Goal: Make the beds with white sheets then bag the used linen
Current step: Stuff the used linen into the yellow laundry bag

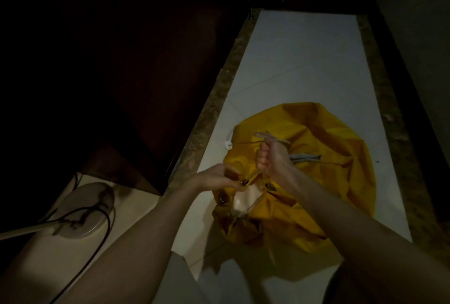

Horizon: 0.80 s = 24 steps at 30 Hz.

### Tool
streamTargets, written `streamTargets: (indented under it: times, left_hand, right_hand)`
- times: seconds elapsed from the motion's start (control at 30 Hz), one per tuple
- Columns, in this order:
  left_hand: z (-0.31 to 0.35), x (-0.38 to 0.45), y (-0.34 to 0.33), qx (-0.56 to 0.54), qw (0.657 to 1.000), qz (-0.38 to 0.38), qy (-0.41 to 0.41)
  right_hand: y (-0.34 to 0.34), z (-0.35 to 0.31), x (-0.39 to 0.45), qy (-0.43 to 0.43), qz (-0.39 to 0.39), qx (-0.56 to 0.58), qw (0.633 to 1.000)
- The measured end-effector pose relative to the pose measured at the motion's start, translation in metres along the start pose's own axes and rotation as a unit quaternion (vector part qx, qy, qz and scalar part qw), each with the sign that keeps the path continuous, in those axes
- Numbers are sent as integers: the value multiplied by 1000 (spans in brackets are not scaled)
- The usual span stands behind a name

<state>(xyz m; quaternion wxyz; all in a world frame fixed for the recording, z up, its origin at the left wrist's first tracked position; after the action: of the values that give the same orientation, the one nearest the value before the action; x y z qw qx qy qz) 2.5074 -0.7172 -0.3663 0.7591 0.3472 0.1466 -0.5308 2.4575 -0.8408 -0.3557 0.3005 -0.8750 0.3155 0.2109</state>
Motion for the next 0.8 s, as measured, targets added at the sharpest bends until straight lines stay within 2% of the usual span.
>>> streamTargets:
  times: [0.07,0.13,0.2,0.3,0.43,0.6,0.73,0.8]
  left_hand:
    - [-1,7,-5,178,981,75,-2]
    - [-3,15,-7,352,925,143,21]
    - [-1,18,-4,391,901,186,22]
    - [19,15,4,357,916,180,-22]
    - [68,-15,36,257,948,159,-97]
    - [175,-94,88,158,946,162,-233]
    - [186,-85,94,142,960,108,-217]
    - [178,-77,88,81,963,116,-231]
  right_hand:
    - [-5,-3,-3,10,-12,12,1000]
    - [-15,-10,-8,24,-21,28,999]
    - [-26,-20,-12,29,-23,56,998]
    - [-44,-46,-22,48,-49,76,995]
    - [-53,-109,-42,102,-89,97,986]
    - [-89,-217,-87,128,-210,125,961]
    - [-109,-234,-99,102,-253,59,960]
    - [-104,-217,-90,76,-249,72,963]
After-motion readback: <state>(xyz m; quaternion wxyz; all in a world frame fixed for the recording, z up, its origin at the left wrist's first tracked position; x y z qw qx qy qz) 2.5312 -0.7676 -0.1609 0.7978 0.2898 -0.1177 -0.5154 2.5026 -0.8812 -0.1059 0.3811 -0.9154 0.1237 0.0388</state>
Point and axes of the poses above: each hand's wrist, its own x-axis towards the middle knuckle, its own y-axis out of the back of the hand, z = x × y, the point moved 7 cm from there along x, towards the middle knuckle, and after that the axes turned 1 degree about y, right-handed, at the moved point
